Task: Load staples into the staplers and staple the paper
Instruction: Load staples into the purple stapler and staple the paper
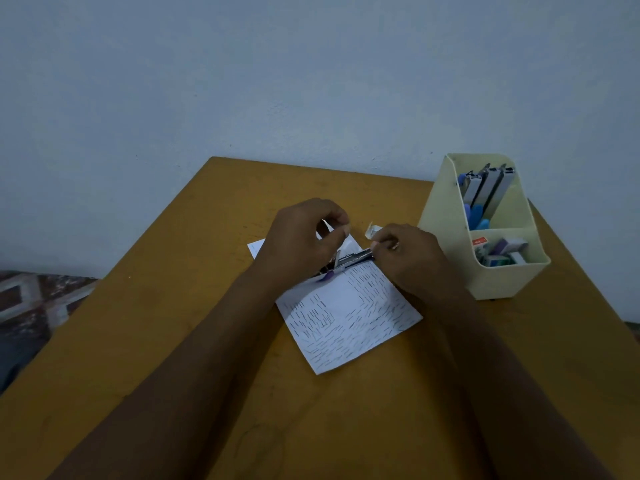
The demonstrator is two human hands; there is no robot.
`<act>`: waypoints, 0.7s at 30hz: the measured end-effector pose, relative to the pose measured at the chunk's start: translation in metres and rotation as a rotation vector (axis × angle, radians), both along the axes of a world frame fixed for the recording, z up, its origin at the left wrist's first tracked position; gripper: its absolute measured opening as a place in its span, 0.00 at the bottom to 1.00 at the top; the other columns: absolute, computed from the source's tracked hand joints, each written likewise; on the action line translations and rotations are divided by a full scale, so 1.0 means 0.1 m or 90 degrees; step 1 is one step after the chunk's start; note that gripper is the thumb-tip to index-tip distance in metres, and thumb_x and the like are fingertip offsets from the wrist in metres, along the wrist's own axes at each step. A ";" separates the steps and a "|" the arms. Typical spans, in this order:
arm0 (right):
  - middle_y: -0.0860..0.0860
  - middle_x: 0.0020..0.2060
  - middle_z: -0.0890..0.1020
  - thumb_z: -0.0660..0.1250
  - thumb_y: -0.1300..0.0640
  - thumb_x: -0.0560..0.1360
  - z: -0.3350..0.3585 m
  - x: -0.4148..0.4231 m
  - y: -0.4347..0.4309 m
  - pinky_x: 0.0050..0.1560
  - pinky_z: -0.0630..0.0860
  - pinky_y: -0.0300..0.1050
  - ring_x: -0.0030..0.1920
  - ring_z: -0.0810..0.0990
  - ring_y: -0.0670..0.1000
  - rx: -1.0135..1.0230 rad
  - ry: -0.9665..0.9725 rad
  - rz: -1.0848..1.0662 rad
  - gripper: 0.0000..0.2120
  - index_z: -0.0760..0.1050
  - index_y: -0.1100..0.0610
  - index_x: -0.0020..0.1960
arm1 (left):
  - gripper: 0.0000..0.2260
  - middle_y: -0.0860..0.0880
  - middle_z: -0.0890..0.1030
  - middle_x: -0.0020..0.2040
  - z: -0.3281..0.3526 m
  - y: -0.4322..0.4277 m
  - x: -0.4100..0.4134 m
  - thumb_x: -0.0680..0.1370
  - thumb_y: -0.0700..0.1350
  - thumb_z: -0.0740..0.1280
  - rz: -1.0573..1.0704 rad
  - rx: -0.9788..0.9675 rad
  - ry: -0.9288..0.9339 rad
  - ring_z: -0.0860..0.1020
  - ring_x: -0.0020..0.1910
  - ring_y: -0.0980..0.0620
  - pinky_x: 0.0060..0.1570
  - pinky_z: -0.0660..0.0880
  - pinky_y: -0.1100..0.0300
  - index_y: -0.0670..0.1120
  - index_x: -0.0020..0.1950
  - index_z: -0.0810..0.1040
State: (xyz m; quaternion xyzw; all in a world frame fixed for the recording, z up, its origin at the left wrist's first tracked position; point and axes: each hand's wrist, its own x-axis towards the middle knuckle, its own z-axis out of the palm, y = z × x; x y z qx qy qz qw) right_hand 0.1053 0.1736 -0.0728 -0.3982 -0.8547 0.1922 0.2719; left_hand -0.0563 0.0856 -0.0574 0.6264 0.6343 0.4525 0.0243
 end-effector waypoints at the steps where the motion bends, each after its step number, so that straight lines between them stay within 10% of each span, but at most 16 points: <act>1: 0.55 0.42 0.82 0.64 0.59 0.76 0.02 0.03 -0.03 0.44 0.69 0.41 0.44 0.77 0.52 -0.004 0.002 -0.007 0.07 0.80 0.60 0.47 | 0.05 0.51 0.82 0.46 0.03 -0.01 0.01 0.75 0.42 0.71 0.002 -0.005 0.004 0.79 0.40 0.56 0.42 0.79 0.60 0.45 0.50 0.82; 8: 0.50 0.35 0.79 0.65 0.59 0.75 0.27 0.27 -0.32 0.32 0.65 0.32 0.37 0.74 0.46 -0.005 0.018 -0.030 0.05 0.79 0.57 0.42 | 0.03 0.52 0.83 0.43 0.27 -0.11 0.20 0.75 0.43 0.71 -0.033 -0.028 -0.026 0.79 0.41 0.57 0.43 0.76 0.66 0.46 0.48 0.83; 14: 0.54 0.45 0.82 0.61 0.59 0.77 0.64 0.90 -0.61 0.56 0.75 0.45 0.47 0.78 0.51 -0.039 -0.075 -0.091 0.09 0.78 0.62 0.47 | 0.05 0.57 0.80 0.41 0.49 -0.12 0.69 0.74 0.44 0.71 -0.130 -0.043 -0.059 0.79 0.41 0.58 0.40 0.74 0.71 0.47 0.49 0.83; 21: 0.52 0.33 0.80 0.63 0.60 0.76 0.86 2.01 -0.95 0.31 0.76 0.40 0.33 0.80 0.50 -0.094 -0.039 -0.219 0.09 0.77 0.58 0.38 | 0.05 0.60 0.80 0.40 0.61 -0.14 1.63 0.74 0.45 0.72 -0.270 -0.104 -0.040 0.76 0.39 0.63 0.40 0.73 0.72 0.48 0.49 0.84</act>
